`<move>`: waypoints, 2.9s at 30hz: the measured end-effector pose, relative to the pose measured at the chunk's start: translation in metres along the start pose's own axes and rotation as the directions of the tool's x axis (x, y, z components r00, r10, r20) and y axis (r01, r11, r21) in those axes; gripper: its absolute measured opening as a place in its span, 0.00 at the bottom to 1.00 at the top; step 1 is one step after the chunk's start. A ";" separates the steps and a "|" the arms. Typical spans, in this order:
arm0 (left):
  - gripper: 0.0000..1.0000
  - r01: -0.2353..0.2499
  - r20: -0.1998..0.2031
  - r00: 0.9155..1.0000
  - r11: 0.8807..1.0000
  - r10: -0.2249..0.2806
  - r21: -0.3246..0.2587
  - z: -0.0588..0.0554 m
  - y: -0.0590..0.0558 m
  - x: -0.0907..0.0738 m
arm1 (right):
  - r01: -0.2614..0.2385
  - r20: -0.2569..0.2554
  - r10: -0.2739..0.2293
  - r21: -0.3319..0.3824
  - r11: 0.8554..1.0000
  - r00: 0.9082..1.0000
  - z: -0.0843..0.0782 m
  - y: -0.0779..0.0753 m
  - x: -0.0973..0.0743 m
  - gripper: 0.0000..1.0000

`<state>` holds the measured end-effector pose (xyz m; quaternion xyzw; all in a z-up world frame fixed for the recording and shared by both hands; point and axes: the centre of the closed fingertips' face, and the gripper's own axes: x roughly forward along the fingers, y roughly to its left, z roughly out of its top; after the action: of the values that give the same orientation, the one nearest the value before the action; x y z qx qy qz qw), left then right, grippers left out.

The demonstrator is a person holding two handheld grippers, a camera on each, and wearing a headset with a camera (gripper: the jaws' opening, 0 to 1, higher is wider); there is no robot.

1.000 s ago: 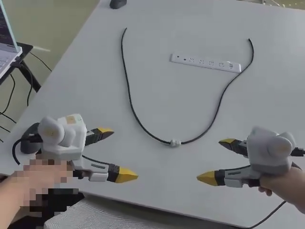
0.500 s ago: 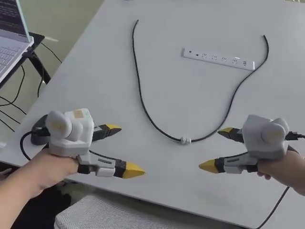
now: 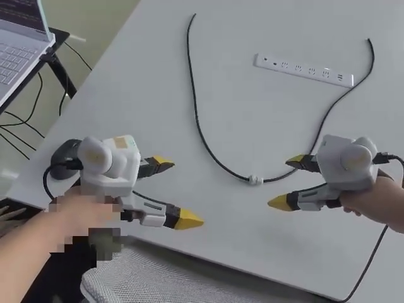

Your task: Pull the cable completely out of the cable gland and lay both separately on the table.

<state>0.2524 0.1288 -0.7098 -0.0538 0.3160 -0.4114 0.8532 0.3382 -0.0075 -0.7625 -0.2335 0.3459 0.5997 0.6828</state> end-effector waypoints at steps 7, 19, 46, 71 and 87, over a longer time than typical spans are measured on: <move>0.91 -0.008 0.003 1.000 1.000 0.008 -0.012 0.000 0.002 -0.002 | -0.025 -0.036 0.023 -0.028 0.999 0.999 -0.001 -0.003 0.013 0.56; 0.90 -0.015 -0.004 1.000 1.000 0.015 -0.018 -0.002 0.005 0.000 | -0.074 -0.103 0.064 -0.103 0.992 0.993 -0.006 -0.011 0.035 0.45; 0.87 -0.021 -0.024 1.000 0.999 0.020 -0.050 -0.013 0.001 0.000 | -0.162 -0.145 0.139 -0.159 0.974 0.980 -0.013 -0.014 0.059 0.17; 0.86 0.008 -0.037 0.999 0.999 -0.010 -0.041 -0.015 -0.008 0.009 | -0.144 -0.161 0.108 -0.232 0.962 0.981 0.003 -0.009 0.067 0.08; 0.86 0.039 -0.027 0.999 0.999 -0.039 0.010 0.003 -0.010 0.019 | -0.117 -0.125 0.103 -0.109 0.987 0.987 0.018 0.001 0.049 0.08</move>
<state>0.2564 0.1084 -0.7131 -0.0498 0.3242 -0.4303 0.8410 0.3428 0.0385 -0.7877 -0.2886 0.3627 0.6408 0.6120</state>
